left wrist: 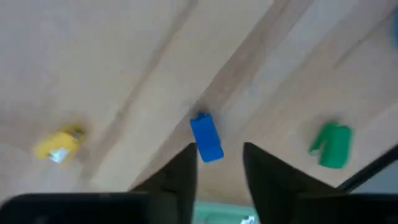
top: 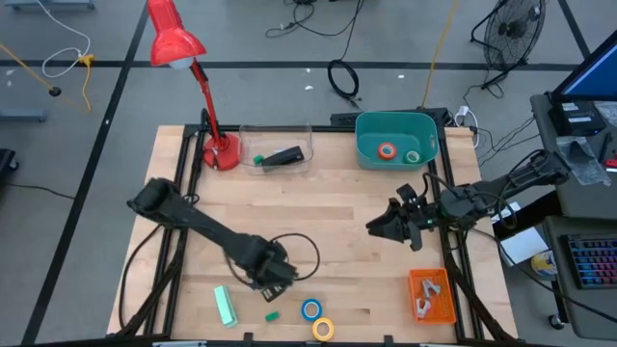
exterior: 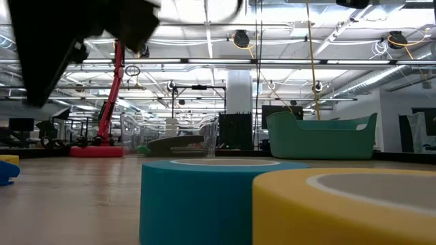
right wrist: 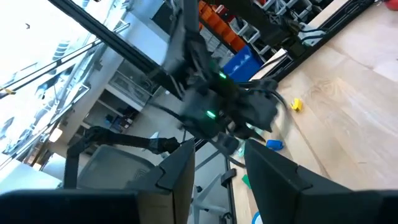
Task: Pick and place Stapler, Stapler remover, tape
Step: Put the small blue stapler into the transparent bin
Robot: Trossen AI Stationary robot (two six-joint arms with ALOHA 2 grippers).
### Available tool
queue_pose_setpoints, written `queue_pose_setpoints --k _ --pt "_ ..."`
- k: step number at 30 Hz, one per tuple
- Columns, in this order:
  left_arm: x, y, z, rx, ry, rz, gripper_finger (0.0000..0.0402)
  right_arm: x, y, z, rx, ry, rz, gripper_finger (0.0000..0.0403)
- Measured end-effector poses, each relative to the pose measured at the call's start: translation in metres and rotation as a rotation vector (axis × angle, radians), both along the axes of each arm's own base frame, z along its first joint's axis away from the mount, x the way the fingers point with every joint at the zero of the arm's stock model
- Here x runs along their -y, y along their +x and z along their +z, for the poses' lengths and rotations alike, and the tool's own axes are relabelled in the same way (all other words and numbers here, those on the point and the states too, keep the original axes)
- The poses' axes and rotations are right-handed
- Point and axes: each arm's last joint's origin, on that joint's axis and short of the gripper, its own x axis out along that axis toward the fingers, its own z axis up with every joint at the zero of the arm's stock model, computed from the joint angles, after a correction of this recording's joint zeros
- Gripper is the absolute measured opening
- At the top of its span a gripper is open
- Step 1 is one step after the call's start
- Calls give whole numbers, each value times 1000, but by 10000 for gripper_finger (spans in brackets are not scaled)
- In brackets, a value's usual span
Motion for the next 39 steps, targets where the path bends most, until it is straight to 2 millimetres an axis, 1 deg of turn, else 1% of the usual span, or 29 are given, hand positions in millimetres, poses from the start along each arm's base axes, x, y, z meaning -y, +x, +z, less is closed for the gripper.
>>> queue_pose_setpoints --k 3,5,7,9,14,19,25,34,36,39 --pt "2 7 -24 -81 -30 -15 183 0 0 0 -1 8 14 132" --pt "5 8 -34 -99 9 -15 208 -1 0 0 -4 21 20 132" --pt "9 7 -37 -85 64 -15 222 -1 0 0 -5 24 20 132" --pt "11 4 -37 -74 102 3 228 -1 0 0 -5 25 19 132" --pt "17 2 -36 -81 86 20 230 -1 0 0 -5 25 19 132" --pt "27 -3 -36 -82 78 22 230 -1 0 0 -4 23 20 132" --pt "26 -7 -40 -108 86 42 230 -1 0 0 -4 22 20 132" --pt "26 -13 -56 -139 41 50 229 -1 0 0 -4 25 20 132" --pt "26 -13 -56 -134 39 41 219 -1 0 0 -5 29 24 132" --pt "25 -12 -55 -129 37 38 186 -1 0 0 -5 29 31 132"
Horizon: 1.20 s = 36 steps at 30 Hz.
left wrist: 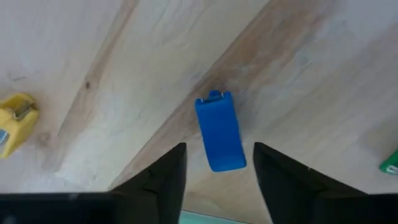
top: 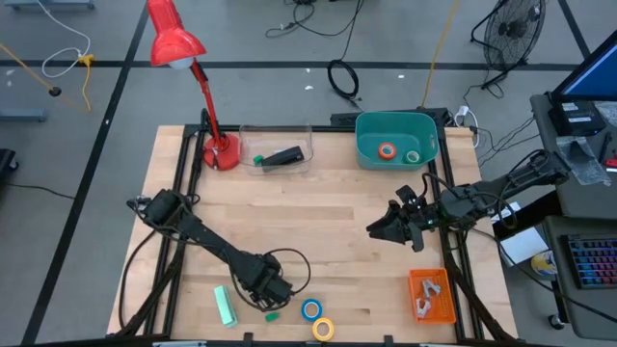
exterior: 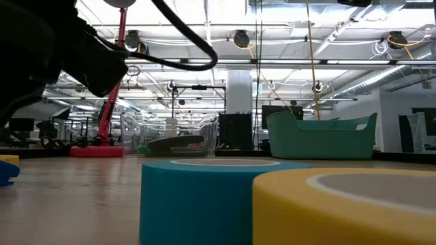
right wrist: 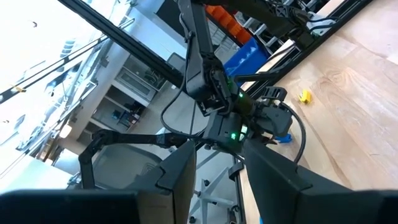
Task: Pick and place Stapler, Stapler remover, tape
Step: Put the small blue stapler into the transparent bin
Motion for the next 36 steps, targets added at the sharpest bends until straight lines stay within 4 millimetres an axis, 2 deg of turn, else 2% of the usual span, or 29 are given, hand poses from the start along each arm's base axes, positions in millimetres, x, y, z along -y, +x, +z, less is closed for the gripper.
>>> queue_pose_setpoints --k 9,15,19,23,26,31,36 --pt "2 4 0 44 -27 -7 72 0 0 0 0 0 8 132" --pt "-3 7 1 46 -29 7 68 0 0 0 1 -5 9 132" --pt "-22 13 17 103 -13 51 69 0 0 0 1 -6 9 132" --pt "-54 15 49 196 59 116 75 0 0 0 1 -6 13 132" --pt "-90 13 76 269 126 168 70 0 0 0 1 -6 14 132" --pt "-163 2 112 329 222 251 71 -1 0 0 1 -2 23 132" --pt "-244 -12 125 339 266 301 74 0 0 0 2 -2 13 132"
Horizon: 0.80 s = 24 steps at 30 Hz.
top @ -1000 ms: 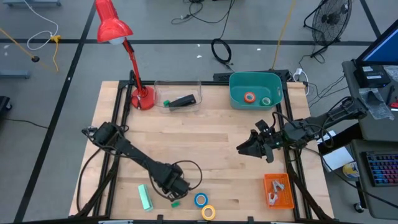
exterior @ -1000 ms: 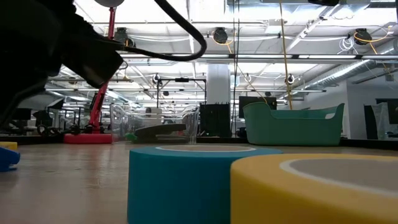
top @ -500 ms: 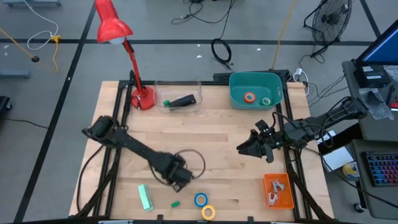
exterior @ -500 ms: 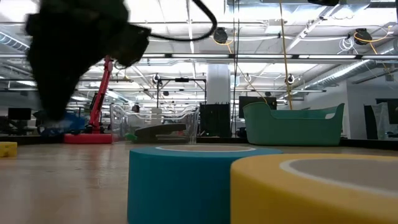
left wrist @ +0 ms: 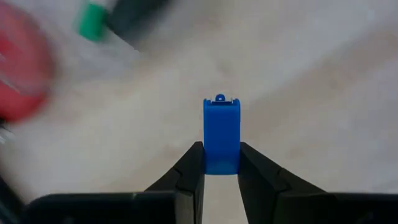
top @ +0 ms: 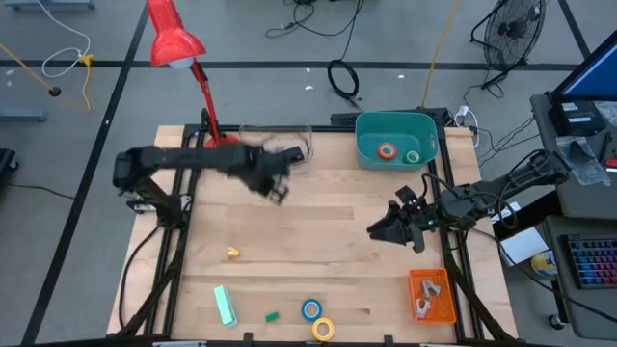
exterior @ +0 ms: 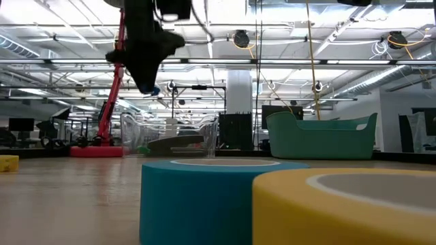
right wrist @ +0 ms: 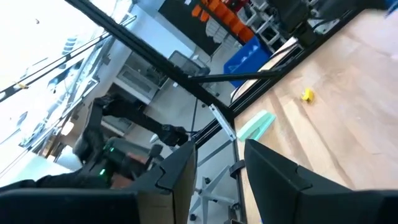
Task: Pick and place Stapler, Stapler remover, tape
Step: Put the small blue stapler into the transparent bin
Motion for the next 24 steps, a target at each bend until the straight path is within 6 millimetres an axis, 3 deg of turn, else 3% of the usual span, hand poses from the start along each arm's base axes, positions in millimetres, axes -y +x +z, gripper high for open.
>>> queue_pose_setpoints --k 6,12,17,24 --pt "-88 -28 -4 -16 -10 29 72 1 0 1 8 -3 -41 132" --pt "-150 -60 -9 13 12 61 74 4 1 4 42 9 -123 132" --pt "-176 -69 -25 -24 4 -63 75 6 1 3 40 -16 -219 132" --pt "-185 -57 -62 -146 -53 -284 75 9 1 3 39 -23 -301 132"
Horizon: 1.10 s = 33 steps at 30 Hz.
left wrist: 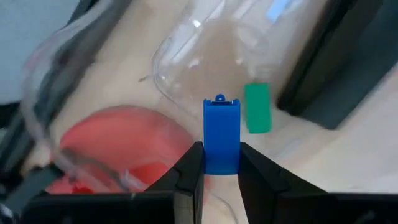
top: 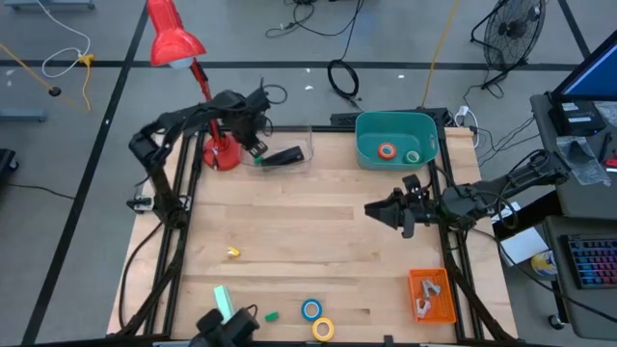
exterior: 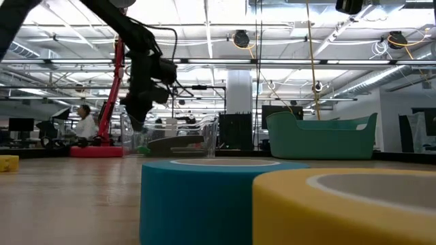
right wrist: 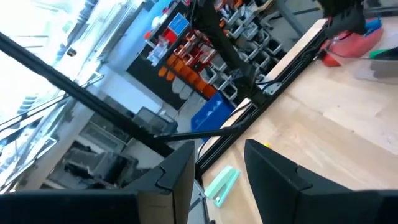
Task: Pick and place Stapler, Stapler remover, tape
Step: Put the small blue stapler into the transparent bin
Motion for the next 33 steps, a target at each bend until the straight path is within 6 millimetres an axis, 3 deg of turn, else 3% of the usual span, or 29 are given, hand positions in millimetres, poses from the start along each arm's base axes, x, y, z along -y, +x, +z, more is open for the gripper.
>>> queue_pose_setpoints --k 6,18,24,33 --pt "-3 14 -27 -55 -22 -69 76 1 0 0 -3 1 -44 132" --pt "-2 33 -55 -113 14 -129 77 1 0 0 -1 32 -44 132" --pt "2 40 -53 -140 50 -143 87 1 0 0 0 38 -44 132" --pt "-4 46 -35 -127 68 -106 182 1 0 0 -1 37 -44 132"
